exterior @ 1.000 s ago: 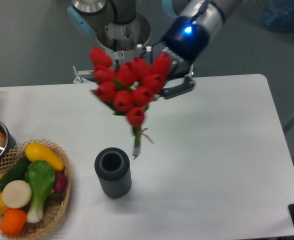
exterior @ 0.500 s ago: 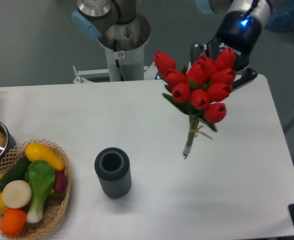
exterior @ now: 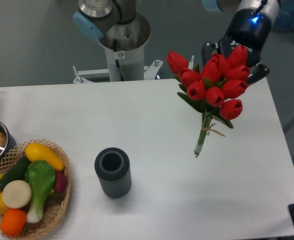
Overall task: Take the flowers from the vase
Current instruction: 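Lift the tulip bunch up out of the vase and away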
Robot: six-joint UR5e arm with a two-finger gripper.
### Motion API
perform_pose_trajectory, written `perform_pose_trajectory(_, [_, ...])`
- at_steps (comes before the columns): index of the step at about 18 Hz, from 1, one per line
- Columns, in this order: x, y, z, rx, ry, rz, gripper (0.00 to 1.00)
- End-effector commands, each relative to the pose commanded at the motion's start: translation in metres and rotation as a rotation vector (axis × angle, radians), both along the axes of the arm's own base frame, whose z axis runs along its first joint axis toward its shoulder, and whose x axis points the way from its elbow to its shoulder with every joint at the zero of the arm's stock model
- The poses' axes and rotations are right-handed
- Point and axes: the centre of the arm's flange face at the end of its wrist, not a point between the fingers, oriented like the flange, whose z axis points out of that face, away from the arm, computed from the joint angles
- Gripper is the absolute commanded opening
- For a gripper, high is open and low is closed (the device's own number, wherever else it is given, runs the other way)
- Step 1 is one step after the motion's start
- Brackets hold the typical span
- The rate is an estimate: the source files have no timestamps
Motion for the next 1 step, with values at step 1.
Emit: perform_pose_trajectory(1, [0.0005,0.0007,0.0,0.0,0.0,-0.002,0.24])
